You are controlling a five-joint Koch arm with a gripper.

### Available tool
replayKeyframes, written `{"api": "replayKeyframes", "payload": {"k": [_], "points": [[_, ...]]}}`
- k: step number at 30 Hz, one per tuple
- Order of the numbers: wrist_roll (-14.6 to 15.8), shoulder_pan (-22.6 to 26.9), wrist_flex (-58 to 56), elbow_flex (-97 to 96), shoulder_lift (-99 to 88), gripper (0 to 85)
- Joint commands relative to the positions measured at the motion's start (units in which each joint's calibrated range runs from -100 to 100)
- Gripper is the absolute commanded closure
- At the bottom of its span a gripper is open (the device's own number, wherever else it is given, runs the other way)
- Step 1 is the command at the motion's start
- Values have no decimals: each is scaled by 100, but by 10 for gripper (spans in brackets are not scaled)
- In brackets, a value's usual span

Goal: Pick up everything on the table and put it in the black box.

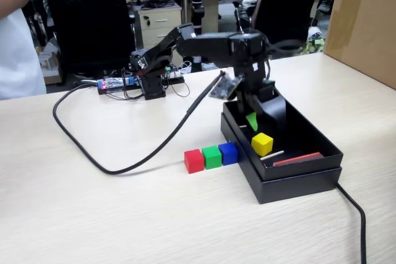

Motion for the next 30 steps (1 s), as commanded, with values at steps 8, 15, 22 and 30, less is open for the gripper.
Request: {"api": "replayKeyframes", "payload": {"k": [8, 15, 22, 30], "points": [[-122, -987, -62, -2177, -3333, 383], [-215, -1294, -62, -3310, -2816, 359], [-205, -1284, -54, -3038, -1829, 364], [-195, -1226, -54, -2158, -487, 370]]}}
